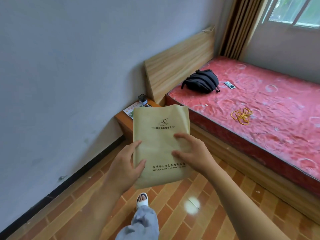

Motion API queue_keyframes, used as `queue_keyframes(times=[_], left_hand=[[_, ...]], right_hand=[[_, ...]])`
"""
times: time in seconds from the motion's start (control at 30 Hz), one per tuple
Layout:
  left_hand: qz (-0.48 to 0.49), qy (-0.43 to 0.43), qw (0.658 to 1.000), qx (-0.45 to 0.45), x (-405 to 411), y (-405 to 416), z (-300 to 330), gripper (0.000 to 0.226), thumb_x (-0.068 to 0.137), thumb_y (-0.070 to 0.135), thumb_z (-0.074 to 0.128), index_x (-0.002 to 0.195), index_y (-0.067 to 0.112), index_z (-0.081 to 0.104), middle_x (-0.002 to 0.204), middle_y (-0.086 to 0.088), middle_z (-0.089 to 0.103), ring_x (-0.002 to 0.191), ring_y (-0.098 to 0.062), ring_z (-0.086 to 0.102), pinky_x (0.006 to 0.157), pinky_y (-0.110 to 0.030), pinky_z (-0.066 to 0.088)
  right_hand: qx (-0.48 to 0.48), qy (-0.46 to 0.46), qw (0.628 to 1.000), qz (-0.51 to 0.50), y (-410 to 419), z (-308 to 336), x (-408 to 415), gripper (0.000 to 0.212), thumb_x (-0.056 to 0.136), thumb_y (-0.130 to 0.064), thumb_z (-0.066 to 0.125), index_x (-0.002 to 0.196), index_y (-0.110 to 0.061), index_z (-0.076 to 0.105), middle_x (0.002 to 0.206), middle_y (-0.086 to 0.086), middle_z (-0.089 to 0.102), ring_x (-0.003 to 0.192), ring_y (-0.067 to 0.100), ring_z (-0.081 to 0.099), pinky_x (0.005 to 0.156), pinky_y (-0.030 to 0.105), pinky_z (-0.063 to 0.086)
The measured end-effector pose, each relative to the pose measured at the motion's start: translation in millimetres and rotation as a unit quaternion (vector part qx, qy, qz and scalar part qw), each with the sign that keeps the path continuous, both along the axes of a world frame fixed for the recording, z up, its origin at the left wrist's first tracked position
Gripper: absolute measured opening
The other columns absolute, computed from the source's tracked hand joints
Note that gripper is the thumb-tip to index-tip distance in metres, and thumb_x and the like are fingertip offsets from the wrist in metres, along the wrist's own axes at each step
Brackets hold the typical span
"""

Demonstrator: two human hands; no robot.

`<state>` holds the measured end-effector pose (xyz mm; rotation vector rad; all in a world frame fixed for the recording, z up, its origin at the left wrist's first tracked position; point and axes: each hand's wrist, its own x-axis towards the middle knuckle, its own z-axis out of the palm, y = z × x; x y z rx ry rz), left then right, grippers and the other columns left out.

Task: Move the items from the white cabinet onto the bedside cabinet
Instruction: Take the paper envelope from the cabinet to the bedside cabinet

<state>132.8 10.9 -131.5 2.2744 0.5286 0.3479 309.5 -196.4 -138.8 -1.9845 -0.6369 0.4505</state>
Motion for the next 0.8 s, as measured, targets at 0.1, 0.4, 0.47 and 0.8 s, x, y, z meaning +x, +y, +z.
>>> queue_keyframes(times=[0.1, 0.4, 0.47, 0.8], left_hand=[[0.021, -0.006, 1.000, -0.005, 11, 25, -7, 0.063, 0.090, 0.028, 0.076, 0.147, 0.031, 0.050, 0.131, 0.020, 0.058, 0.118, 0.001, 0.055, 0.100, -0.029, 0.049], [0.057, -0.014, 0.998, -0.028, 67, 150, -32, 0.062, 0.092, 0.035, 0.074, 0.147, 0.039, 0.046, 0.121, 0.034, 0.051, 0.112, 0.006, 0.054, 0.086, -0.010, 0.045], [0.064, -0.013, 0.997, -0.036, 83, 186, -35, 0.062, 0.092, 0.035, 0.073, 0.147, 0.039, 0.046, 0.122, 0.029, 0.055, 0.110, 0.003, 0.056, 0.088, -0.014, 0.046], [0.077, 0.009, 0.996, -0.044, 137, 332, -48, 0.064, 0.090, 0.036, 0.076, 0.147, 0.041, 0.047, 0.138, 0.017, 0.057, 0.122, -0.006, 0.054, 0.102, -0.029, 0.048]], right_hand=[[-0.015, -0.011, 1.000, 0.020, 31, -2, 18, 0.054, 0.076, -0.035, 0.084, 0.123, -0.050, 0.062, 0.117, -0.012, 0.068, 0.104, 0.007, 0.064, 0.080, 0.019, 0.051], [-0.031, -0.013, 0.998, 0.052, 172, -5, 87, 0.054, 0.076, -0.027, 0.085, 0.122, -0.047, 0.065, 0.116, -0.015, 0.069, 0.094, -0.004, 0.065, 0.073, 0.009, 0.049], [-0.035, -0.011, 0.998, 0.058, 209, -3, 105, 0.054, 0.077, -0.025, 0.085, 0.122, -0.047, 0.065, 0.116, -0.015, 0.069, 0.094, -0.002, 0.066, 0.075, 0.013, 0.051], [-0.128, 0.005, 0.987, 0.101, 357, -5, 167, 0.064, 0.084, -0.016, 0.076, 0.128, -0.057, 0.054, 0.128, -0.016, 0.060, 0.102, -0.001, 0.061, 0.075, 0.015, 0.050]])
